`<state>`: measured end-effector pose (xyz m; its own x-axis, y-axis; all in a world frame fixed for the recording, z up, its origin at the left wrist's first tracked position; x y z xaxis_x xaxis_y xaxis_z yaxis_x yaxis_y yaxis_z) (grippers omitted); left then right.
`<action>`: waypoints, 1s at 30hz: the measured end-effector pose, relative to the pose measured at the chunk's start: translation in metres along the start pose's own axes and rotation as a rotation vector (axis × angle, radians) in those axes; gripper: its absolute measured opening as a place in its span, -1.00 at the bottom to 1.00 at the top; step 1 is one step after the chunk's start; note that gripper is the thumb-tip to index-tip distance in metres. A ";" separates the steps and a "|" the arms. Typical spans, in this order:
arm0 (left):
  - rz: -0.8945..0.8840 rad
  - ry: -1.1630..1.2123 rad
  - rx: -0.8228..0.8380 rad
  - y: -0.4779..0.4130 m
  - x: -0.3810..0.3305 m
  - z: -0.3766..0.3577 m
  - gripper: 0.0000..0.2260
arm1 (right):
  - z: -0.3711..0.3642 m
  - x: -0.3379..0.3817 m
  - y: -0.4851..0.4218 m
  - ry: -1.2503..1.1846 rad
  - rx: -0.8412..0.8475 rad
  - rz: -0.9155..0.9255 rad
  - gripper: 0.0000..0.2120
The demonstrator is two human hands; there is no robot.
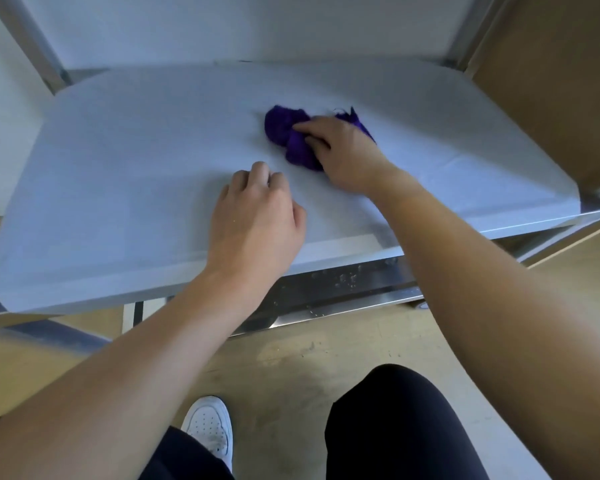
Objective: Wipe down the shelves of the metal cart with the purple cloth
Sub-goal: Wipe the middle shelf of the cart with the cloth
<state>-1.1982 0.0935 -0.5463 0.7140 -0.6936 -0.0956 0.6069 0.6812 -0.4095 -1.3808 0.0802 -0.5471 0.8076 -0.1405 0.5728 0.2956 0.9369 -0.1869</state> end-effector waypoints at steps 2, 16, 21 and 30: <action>-0.011 -0.033 0.001 0.000 -0.002 0.001 -0.79 | -0.006 0.009 0.030 0.019 -0.025 0.066 -0.66; -0.015 -0.018 0.000 0.000 0.000 -0.005 -0.84 | -0.030 0.006 -0.069 -0.015 -0.095 -0.070 -0.67; -0.007 0.002 -0.035 0.000 0.000 -0.007 -0.87 | -0.033 0.007 -0.105 0.032 -0.122 -0.116 -0.66; -0.001 0.033 -0.056 0.002 0.003 -0.008 -0.86 | -0.020 -0.001 -0.135 -0.062 -0.099 -0.187 -0.70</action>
<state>-1.1971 0.0908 -0.5547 0.7009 -0.7023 -0.1246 0.5866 0.6669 -0.4596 -1.4115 -0.0524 -0.5381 0.7021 -0.2858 0.6522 0.4882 0.8599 -0.1488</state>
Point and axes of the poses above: each hand's wrist, its own y-axis away from the middle knuckle, its own z-axis out of the back of the hand, x = y × z, the point moved 2 cm from there along -y, towards the middle knuckle, and after that the axes turned 8 degrees about -y, right-handed, at the moved point
